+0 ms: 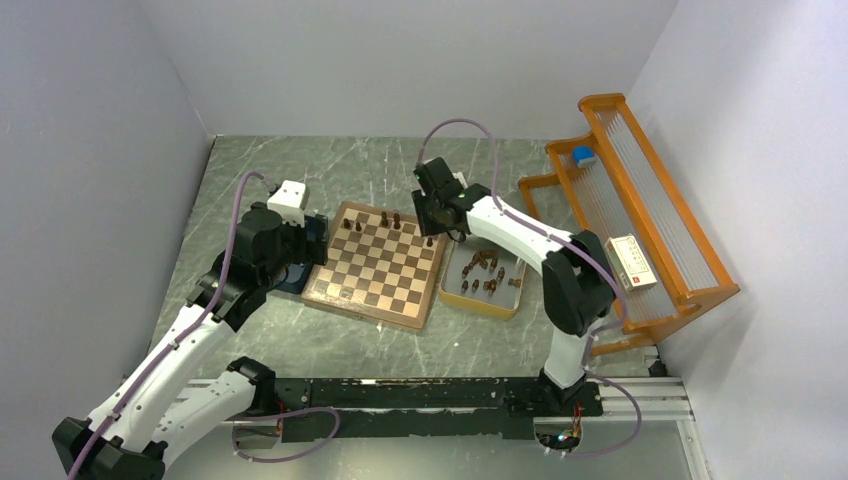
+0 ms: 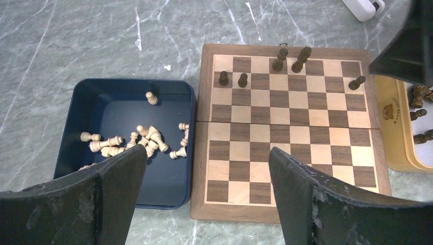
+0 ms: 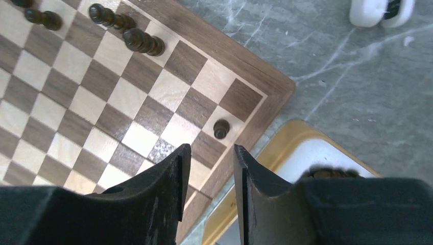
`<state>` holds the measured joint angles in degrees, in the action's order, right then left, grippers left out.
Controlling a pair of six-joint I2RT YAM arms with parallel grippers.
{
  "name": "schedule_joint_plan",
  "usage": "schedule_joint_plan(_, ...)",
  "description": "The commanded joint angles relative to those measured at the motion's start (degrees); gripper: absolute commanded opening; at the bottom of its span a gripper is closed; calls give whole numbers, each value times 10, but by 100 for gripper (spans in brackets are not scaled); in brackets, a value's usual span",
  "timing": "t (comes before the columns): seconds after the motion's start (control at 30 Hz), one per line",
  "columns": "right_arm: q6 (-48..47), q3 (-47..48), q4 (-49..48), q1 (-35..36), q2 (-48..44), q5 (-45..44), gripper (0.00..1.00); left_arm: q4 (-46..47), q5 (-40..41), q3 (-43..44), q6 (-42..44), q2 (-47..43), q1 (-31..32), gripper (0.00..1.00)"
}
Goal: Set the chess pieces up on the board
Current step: Place the chess piece on the chessboard, then pick up the chess piece from the storage box.
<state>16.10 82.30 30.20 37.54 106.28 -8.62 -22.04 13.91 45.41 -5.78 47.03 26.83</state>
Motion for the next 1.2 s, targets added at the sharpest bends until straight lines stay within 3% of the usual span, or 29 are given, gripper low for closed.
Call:
schedule_joint_plan(0.0,4,-26,9,1,-67,-15,40,22,4,-1,6,-7,1,93)
schedule_joint_plan(0.5,-9,-189,20,-5,-205,-73,32,23,-3,0,6,-5,2,93)
schedule_joint_plan(0.67,-5,-222,-4,-9,-201,-69,28,21,-4,0,5,-5,2,93)
schedule_joint_plan(1.17,-8,-262,-70,-24,-143,-55,30,20,-1,-1,5,-11,2,93)
